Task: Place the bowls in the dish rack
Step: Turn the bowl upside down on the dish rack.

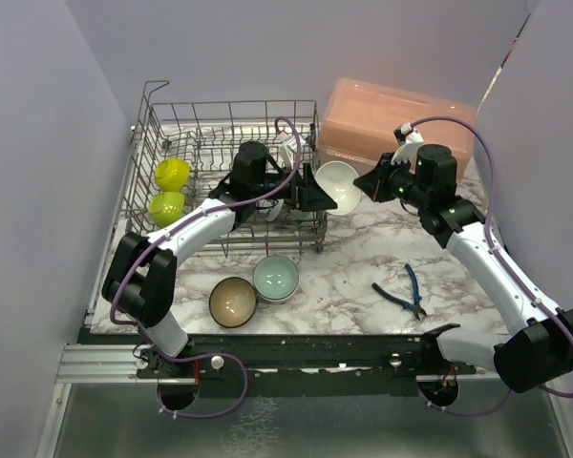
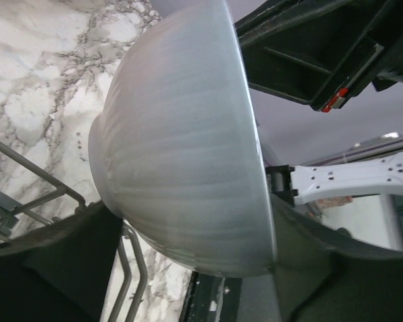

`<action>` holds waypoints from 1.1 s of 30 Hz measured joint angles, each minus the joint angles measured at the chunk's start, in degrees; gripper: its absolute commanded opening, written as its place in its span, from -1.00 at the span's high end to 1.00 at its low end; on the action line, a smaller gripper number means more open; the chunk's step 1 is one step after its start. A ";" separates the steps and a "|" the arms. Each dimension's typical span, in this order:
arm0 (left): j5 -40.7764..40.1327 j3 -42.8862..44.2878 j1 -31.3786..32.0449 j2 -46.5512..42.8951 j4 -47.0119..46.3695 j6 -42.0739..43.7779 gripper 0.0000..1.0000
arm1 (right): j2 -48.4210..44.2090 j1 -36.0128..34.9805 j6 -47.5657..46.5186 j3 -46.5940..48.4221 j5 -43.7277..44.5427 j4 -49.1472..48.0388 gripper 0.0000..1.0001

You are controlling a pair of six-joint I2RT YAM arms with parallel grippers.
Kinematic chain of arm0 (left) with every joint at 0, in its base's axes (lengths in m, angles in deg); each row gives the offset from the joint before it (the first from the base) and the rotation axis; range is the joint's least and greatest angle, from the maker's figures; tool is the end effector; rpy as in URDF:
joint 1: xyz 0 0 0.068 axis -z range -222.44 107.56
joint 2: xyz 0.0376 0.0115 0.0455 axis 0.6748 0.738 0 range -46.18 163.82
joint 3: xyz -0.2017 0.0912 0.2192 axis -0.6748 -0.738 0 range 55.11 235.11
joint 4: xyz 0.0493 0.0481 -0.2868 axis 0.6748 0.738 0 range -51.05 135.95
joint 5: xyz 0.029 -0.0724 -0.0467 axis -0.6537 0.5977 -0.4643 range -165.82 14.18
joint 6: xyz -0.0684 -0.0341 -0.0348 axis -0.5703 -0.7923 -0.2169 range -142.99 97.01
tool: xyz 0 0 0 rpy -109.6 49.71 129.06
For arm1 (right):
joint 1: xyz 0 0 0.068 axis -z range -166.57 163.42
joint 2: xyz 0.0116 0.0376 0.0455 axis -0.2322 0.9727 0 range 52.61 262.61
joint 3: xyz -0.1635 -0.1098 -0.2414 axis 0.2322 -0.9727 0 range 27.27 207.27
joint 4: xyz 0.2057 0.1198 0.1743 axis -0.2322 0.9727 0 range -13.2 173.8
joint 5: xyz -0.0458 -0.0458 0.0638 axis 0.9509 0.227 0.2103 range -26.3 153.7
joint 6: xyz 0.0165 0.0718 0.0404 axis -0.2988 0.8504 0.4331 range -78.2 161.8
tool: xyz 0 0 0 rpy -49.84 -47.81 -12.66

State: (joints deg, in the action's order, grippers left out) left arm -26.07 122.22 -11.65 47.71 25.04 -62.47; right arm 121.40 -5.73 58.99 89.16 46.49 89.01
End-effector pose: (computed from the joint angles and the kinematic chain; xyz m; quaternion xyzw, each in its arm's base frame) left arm 0.3462 -0.2717 0.3168 0.2077 0.7272 -0.5945 0.2733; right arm 0.3067 0.1295 0.3754 -0.1006 0.8039 0.2947 0.5067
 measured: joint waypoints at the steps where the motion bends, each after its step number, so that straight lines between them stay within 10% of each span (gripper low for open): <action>1: 0.02 0.00 0.07 -0.02 -0.17 0.28 -0.80 | 0.11 -0.02 0.39 -0.13 -0.04 -0.15 1.00; 8: -0.13 0.00 0.46 -0.13 -0.20 1.16 -0.74 | 1.20 -0.02 3.50 -0.39 -0.96 -1.75 0.99; 19: -0.33 -0.02 0.22 -0.48 0.07 1.57 0.52 | 1.42 -0.02 3.76 -0.46 -0.92 -2.56 0.98; 33: -1.53 0.00 -0.31 -0.57 3.30 5.25 0.58 | 3.21 -0.02 4.26 -0.70 -2.75 -5.75 0.32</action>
State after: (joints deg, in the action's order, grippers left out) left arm -27.60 122.22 -11.96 47.14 28.34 -57.23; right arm 124.62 -5.75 63.25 88.46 43.74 83.26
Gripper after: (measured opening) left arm 0.734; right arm 0.301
